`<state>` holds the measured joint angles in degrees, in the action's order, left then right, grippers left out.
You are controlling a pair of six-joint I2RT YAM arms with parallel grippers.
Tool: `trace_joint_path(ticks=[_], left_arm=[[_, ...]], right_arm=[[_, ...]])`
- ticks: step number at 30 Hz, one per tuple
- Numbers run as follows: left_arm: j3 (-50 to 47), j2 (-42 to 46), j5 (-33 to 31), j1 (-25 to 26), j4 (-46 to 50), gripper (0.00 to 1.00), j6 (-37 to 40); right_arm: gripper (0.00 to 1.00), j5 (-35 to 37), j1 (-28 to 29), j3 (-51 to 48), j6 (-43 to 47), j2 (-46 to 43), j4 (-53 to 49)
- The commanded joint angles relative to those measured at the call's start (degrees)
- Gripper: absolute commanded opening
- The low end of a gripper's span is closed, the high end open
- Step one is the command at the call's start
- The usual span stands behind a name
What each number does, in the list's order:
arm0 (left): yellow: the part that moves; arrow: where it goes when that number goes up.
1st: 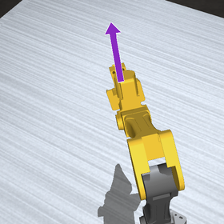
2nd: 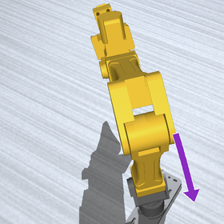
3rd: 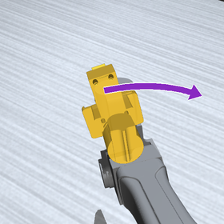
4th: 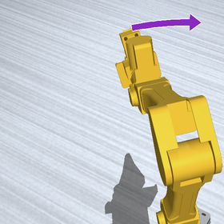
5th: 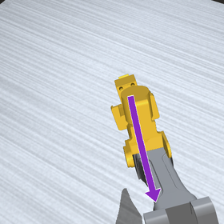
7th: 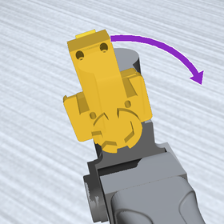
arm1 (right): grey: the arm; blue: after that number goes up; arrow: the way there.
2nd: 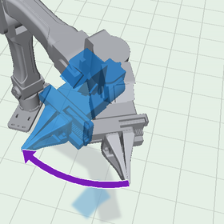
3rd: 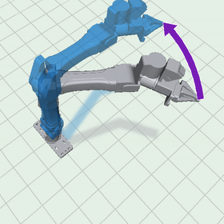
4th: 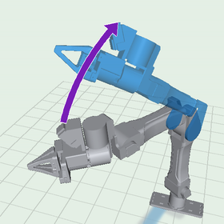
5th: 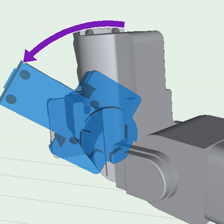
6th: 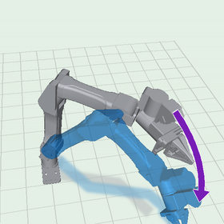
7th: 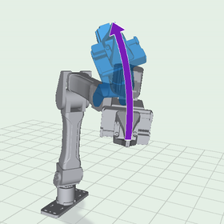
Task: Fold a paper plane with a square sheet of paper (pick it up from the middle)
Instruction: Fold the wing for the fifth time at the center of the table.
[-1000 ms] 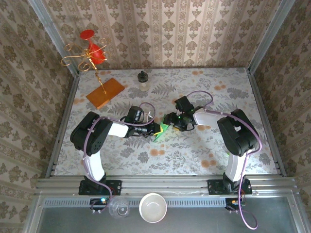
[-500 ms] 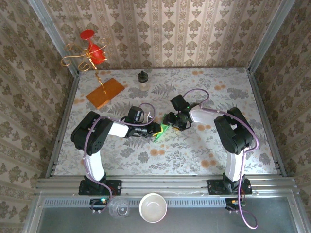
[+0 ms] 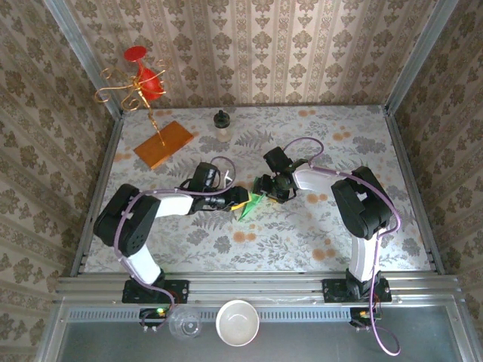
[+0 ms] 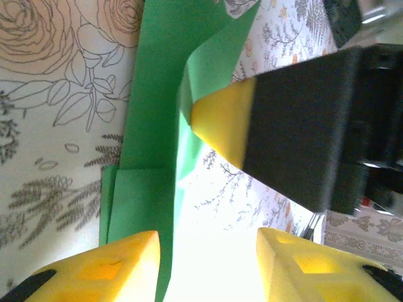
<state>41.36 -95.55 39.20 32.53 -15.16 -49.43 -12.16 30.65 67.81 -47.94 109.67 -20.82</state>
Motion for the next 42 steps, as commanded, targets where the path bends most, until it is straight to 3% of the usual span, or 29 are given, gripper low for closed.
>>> trace_joint_path(ticks=[1,17,30,42], left_arm=[[-0.6,4.0,-5.7,-0.1,8.8,0.48,3.9],[3.0,2.3,-11.9,5.8,18.0,0.49,8.8],[3.2,-0.1,-12.5,6.0,18.5,0.36,9.5],[3.0,-2.2,-14.0,5.9,19.9,0.3,8.8]], right_arm=[[0.59,3.0,0.8,-2.3,-0.1,5.9,-1.2],[0.57,2.8,0.7,-2.3,-0.3,6.4,-1.2],[0.56,2.9,0.7,-2.4,-0.5,6.5,-1.5],[0.56,3.2,0.7,-2.1,0.1,7.5,-2.0]])
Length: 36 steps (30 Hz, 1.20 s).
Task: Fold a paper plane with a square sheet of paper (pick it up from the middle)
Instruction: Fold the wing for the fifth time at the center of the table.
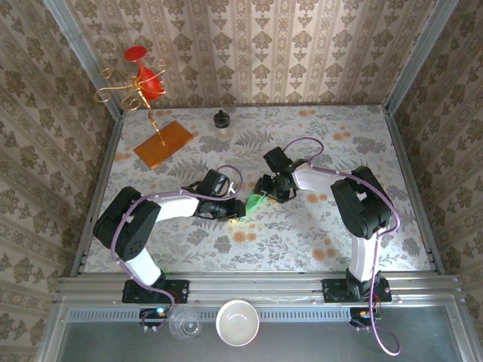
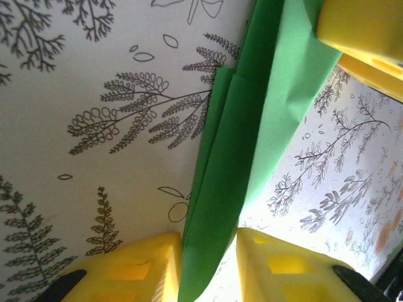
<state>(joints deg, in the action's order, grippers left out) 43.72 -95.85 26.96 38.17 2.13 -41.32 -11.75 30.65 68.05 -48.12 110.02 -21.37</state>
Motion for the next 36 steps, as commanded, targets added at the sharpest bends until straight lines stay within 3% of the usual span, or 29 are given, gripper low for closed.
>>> trace_joint_path(ticks=[1,14,22,36], left_arm=[[0.7,-1.9,-1.8,0.2,2.7,0.29,0.8],[2.2,-2.3,-2.6,-0.1,4.6,0.25,1.9],[3.4,-2.9,-2.5,0.0,5.7,0.23,1.9],[4.6,-0.5,-2.6,-0.5,7.4,0.22,1.7]], right_arm=[[0.56,2.8,0.7,-2.3,0.3,7.2,-1.5],[0.53,3.4,0.7,-2.6,0.4,7.6,-1.8],[0.44,3.2,0.7,-3.8,0.7,7.5,-0.1],[0.44,2.6,0.7,-3.0,1.1,8.4,-0.4]])
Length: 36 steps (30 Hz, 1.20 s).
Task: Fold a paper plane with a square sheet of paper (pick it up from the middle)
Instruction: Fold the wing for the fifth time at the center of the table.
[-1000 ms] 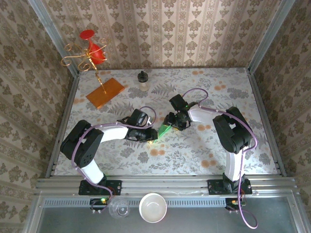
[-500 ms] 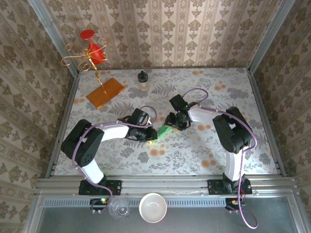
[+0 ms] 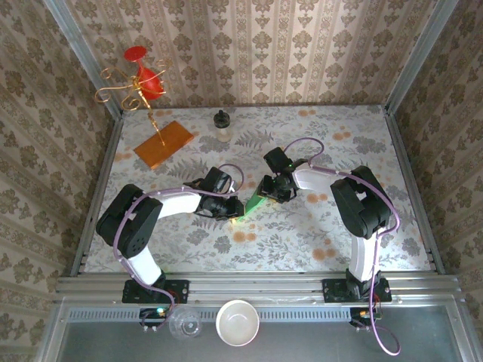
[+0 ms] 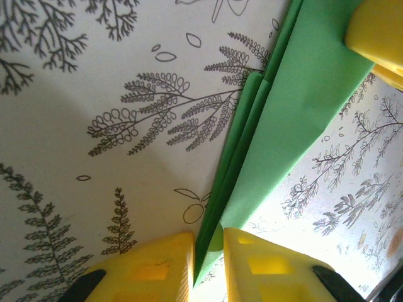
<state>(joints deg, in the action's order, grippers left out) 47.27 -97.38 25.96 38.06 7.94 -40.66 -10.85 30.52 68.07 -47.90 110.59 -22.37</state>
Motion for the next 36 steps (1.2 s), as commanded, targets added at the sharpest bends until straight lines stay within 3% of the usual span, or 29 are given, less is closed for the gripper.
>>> trace_joint_path(ticks=[1,11,21,36], left_arm=[[1.2,2.1,-1.8,-0.4,1.7,0.23,0.9],[1.6,7.4,-2.8,-0.5,0.5,0.28,-0.4],[5.5,0.9,3.1,2.5,-5.6,0.18,-3.0],[6.5,-4.6,1.3,1.4,-4.6,0.12,-3.3]], right_arm=[[0.44,1.7,0.9,-3.0,0.9,8.0,0.3],[0.48,1.7,0.9,-2.2,0.9,9.0,-0.7],[0.48,1.6,0.9,-1.5,0.4,9.7,-1.4],[0.48,1.5,0.7,-1.7,0.3,9.9,-1.6]])
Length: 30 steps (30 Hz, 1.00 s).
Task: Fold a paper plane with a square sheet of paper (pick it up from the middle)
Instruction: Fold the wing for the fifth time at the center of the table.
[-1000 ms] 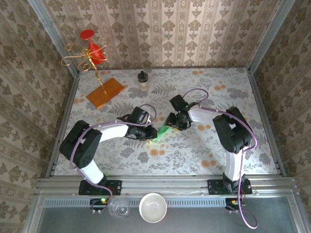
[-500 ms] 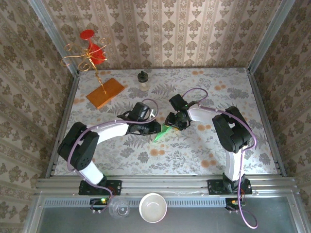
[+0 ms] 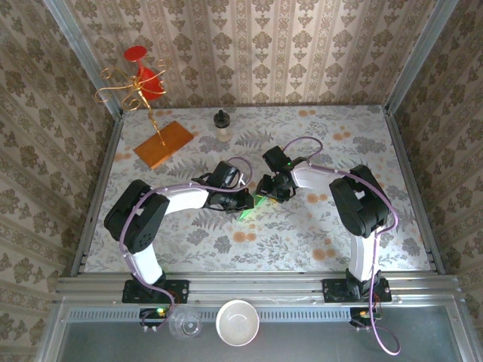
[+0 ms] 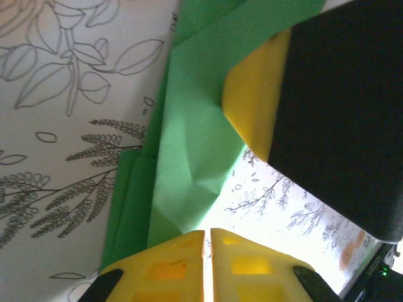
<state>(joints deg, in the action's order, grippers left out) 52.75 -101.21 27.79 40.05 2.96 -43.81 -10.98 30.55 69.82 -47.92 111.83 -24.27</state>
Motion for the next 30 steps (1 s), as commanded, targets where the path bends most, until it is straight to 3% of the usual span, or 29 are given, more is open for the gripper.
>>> trace_joint_path(ticks=[1,30], left_arm=[[1.0,-0.9,-0.7,-0.7,0.3,0.12,0.0],[1.0,-3.2,-2.9,-1.6,1.8,0.08,0.7]], right_arm=[[0.48,1.6,0.7,-3.4,0.3,8.6,0.3],[0.45,2.1,0.7,-3.8,0.2,9.0,-0.4]])
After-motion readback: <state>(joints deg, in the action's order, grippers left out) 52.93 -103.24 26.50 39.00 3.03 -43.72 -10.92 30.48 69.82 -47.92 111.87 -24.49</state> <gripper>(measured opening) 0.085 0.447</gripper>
